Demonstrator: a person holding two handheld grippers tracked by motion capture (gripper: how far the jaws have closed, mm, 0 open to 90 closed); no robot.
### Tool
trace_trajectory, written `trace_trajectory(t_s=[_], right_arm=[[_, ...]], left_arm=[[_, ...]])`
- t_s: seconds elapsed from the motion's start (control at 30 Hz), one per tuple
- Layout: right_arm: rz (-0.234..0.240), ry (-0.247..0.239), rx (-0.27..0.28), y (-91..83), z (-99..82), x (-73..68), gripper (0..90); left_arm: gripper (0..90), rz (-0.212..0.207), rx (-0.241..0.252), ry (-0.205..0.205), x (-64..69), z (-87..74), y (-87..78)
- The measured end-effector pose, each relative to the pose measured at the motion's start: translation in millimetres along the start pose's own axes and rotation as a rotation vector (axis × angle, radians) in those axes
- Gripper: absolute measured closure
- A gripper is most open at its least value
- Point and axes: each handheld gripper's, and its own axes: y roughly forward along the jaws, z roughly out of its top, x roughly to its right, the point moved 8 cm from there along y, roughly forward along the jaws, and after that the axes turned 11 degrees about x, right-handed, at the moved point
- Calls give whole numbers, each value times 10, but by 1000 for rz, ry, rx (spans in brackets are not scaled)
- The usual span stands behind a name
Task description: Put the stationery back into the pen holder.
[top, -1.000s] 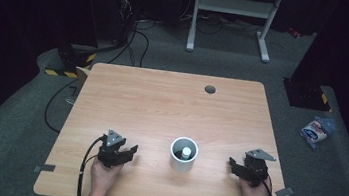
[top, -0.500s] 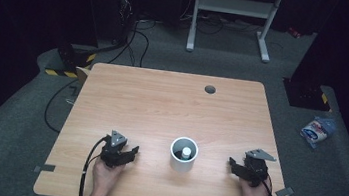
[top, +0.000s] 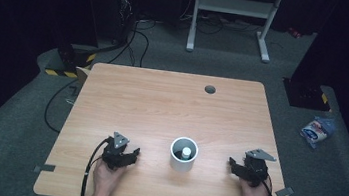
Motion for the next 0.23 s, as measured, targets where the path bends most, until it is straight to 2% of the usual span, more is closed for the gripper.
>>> trace_trajectory(t_s=[0.23], right_arm=[[0,0,0,0,0,0,306]], left_arm=[[318,0,0,-8,7,-4,-1]])
